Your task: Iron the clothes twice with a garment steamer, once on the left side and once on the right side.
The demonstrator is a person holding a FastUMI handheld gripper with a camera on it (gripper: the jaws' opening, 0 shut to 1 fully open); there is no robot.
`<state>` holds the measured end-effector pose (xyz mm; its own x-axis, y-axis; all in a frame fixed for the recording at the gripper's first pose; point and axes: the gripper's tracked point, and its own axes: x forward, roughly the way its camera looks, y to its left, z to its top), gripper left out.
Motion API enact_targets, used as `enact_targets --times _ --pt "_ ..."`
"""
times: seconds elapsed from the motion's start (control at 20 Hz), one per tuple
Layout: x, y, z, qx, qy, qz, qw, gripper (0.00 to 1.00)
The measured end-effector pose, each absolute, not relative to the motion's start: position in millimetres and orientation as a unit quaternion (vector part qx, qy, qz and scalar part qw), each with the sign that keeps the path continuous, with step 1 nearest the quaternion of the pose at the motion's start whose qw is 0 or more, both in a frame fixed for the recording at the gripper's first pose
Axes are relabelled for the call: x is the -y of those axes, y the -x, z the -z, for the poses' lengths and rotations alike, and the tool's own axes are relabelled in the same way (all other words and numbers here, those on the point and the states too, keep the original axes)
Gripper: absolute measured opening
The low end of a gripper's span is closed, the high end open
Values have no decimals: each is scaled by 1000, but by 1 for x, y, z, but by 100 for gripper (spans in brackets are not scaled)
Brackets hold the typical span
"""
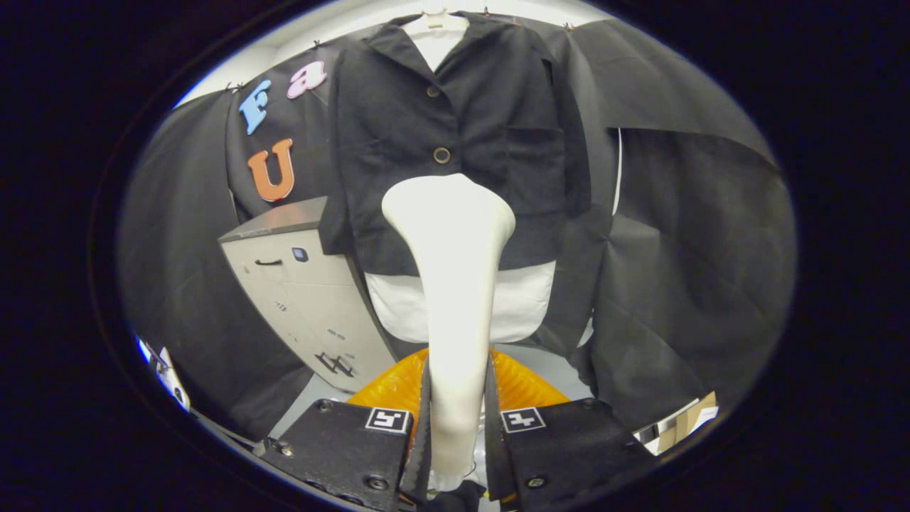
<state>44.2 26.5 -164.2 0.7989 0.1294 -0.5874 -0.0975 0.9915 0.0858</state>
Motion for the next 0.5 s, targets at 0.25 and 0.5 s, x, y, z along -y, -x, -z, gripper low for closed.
enact_targets --times 0.25,0.5 --pt "-45 -3 114 -280 -27 -58 958 34" --pt "-44 19 76 -266 -31 -53 962 34"
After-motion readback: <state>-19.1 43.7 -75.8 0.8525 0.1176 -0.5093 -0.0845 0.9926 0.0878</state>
